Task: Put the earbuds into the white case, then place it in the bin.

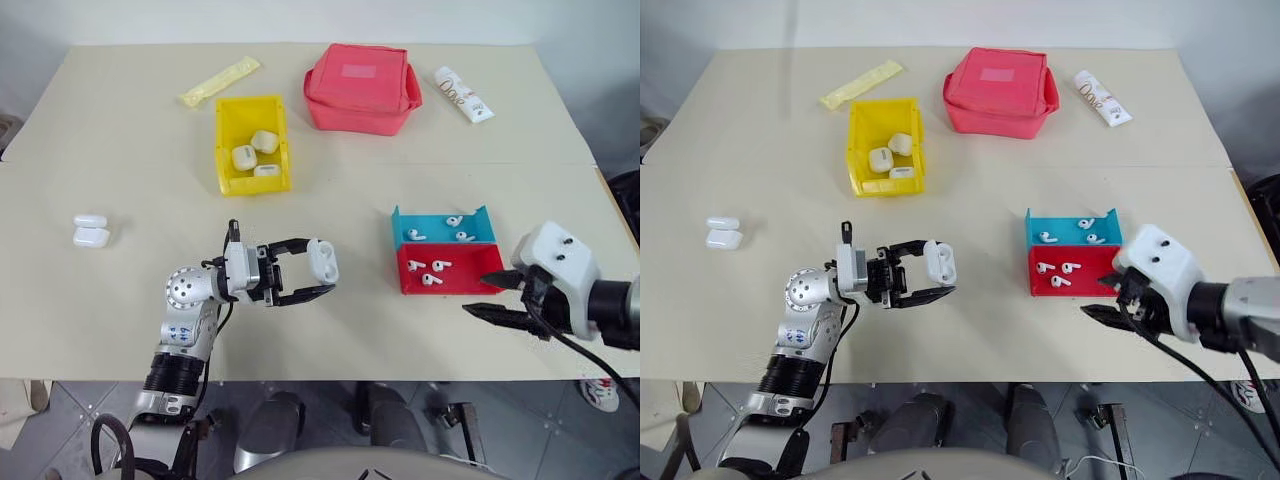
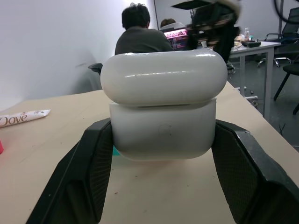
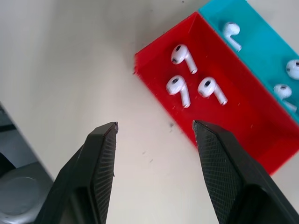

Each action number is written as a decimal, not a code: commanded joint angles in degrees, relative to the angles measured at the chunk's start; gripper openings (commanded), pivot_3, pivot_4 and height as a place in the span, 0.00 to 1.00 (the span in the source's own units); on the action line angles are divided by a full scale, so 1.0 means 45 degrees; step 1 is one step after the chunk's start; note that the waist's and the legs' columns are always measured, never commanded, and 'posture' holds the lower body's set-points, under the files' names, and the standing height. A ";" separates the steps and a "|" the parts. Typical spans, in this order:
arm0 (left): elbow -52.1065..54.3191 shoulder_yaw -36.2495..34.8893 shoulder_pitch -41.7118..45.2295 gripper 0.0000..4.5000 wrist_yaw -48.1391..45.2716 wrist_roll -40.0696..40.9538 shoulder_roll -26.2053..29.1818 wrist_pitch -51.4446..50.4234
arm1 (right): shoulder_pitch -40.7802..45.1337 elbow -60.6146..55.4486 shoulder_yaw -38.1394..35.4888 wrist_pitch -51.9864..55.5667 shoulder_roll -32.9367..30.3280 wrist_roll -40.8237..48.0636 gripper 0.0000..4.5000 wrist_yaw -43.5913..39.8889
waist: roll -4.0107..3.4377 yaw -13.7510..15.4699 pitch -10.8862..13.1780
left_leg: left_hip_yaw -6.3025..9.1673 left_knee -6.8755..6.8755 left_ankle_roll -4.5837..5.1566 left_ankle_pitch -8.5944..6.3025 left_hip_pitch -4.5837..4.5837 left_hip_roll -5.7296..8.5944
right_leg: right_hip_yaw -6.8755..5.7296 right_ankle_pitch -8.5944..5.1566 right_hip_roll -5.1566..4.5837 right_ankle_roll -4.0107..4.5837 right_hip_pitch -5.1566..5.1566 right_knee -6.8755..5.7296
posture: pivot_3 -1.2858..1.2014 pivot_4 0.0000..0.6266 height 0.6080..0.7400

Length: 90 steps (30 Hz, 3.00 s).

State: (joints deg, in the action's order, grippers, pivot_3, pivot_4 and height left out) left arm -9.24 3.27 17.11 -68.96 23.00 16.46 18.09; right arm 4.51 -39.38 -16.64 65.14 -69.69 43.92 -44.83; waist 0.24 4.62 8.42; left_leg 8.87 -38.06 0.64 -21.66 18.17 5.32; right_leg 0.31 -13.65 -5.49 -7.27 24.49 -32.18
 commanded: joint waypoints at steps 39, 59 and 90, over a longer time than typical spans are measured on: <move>0.2600 0.0240 -0.1460 0.62 0.1699 -0.0074 0.0351 -0.0146 | 0.7072 0.4865 0.9292 -0.1760 0.2110 -0.6171 0.51 -0.3332 | -0.0016 -0.0035 0.0001 | -0.0009 0.0006 0.0001 -0.0002 0.0023 0.0004 | 0.0002 0.0020 0.0023 -0.0007 0.0021 0.0029 | 0.52 0.24 1.00; 0.2875 0.0319 -0.1555 0.62 0.2075 -0.0089 0.0482 -0.0273 | 0.6600 0.5184 0.9227 -0.2323 0.2403 -0.6908 0.51 -0.3775 | -0.0014 -0.0042 0.0000 | -0.0009 0.0006 0.0000 -0.0002 0.0019 0.0002 | 0.0002 0.0020 0.0022 -0.0007 0.0017 0.0030 | 0.52 0.24 1.00; 0.0909 0.0513 -0.0511 0.62 0.0860 0.0384 0.0049 0.0214 | 0.2723 0.1277 0.1113 -0.4801 0.4346 -0.2031 0.11 -0.3898 | -0.0001 0.0025 0.0001 | -0.0004 0.0007 0.0003 -0.0003 0.0021 0.0005 | 0.0000 0.0025 0.0031 -0.0015 0.0007 0.0037 | 0.52 0.24 1.00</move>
State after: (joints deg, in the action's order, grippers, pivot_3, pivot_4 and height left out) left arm -4.52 5.42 13.45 -63.64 22.98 17.50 17.73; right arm 17.10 -30.07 -4.53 45.96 -52.78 28.93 -63.50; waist 0.23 4.74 8.42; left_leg 8.90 -38.03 0.65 -21.67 18.27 5.33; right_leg 0.29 -13.53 -5.34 -7.34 24.52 -32.00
